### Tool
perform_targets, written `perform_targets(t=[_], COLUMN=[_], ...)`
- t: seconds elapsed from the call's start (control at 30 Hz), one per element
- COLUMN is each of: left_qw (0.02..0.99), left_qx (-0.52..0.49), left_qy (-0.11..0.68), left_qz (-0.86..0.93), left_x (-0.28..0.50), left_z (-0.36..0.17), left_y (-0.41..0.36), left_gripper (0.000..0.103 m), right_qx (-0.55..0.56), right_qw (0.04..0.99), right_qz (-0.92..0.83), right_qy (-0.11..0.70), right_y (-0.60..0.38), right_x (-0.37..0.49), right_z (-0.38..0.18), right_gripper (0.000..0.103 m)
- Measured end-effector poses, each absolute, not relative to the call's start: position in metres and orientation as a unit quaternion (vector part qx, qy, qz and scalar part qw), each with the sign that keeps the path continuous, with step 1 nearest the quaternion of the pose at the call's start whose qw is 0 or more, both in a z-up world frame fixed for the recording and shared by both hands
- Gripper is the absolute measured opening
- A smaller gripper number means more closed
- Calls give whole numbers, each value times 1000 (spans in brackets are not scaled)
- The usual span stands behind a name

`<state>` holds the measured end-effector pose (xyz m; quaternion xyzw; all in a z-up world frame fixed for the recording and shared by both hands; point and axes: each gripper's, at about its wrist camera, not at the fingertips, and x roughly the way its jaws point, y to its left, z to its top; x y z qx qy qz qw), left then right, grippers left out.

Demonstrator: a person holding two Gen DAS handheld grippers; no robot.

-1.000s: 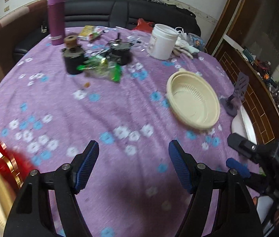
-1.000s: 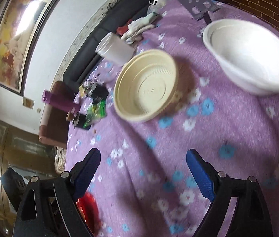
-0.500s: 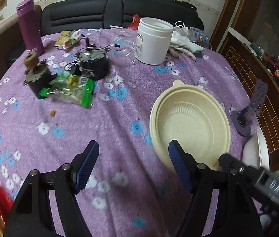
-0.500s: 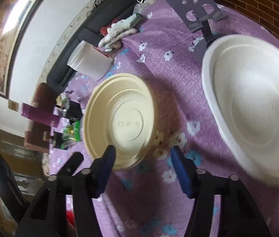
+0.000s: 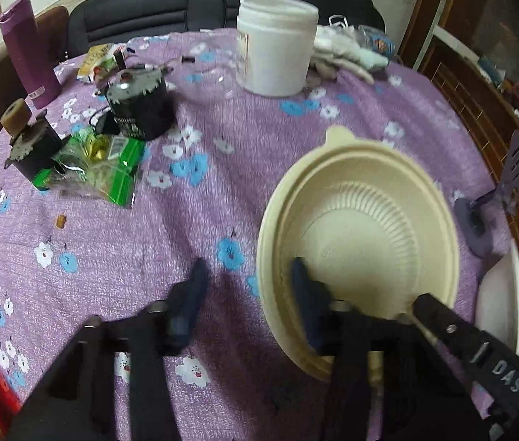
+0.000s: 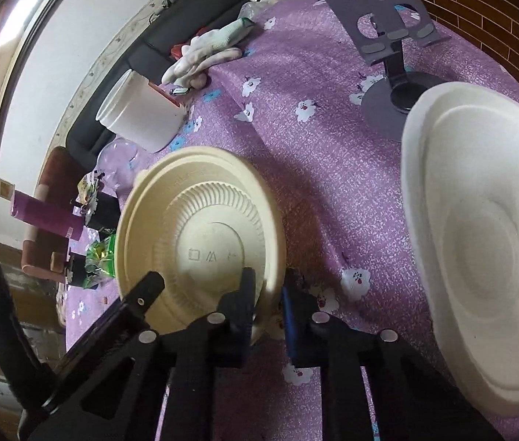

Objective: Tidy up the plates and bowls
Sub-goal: 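Grasp the beige bowl rim with the left tool and lift it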

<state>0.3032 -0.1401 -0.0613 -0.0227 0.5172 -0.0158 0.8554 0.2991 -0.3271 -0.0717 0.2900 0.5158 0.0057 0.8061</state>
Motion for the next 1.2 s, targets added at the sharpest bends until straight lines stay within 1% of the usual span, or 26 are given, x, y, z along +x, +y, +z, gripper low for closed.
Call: perform_targets(t=[0.07, 0.1, 0.33, 0.63, 0.93, 1.2], left_qw=[855, 855, 859, 865, 868, 867], left_qx=[-16, -11, -7, -14, -20, -25], left_qy=[518, 519, 511, 500, 496, 496], left_qz=[-24, -28, -32, -29, -31, -33], left_x=[301, 299, 275, 221, 166, 136], left_z=[-63, -63, -52, -39, -39, -42], left_y=[-142, -144, -139, -118, -104, -95], left_gripper=[22, 15, 14, 14, 14, 14], right_qx=[290, 291, 288, 275, 260, 251], right_qw=[808, 809, 813, 823, 831, 833], right_qz=[12, 15, 22, 37, 36, 39], right_qy=[512, 511, 506, 496, 491, 492], right_y=[-325, -324, -316, -298, -284, -274], right_x=[299, 297, 276, 220, 160, 123], right_z=[-70, -68, -59, -43, -38, -38], right_gripper=[12, 12, 12, 12, 12, 12])
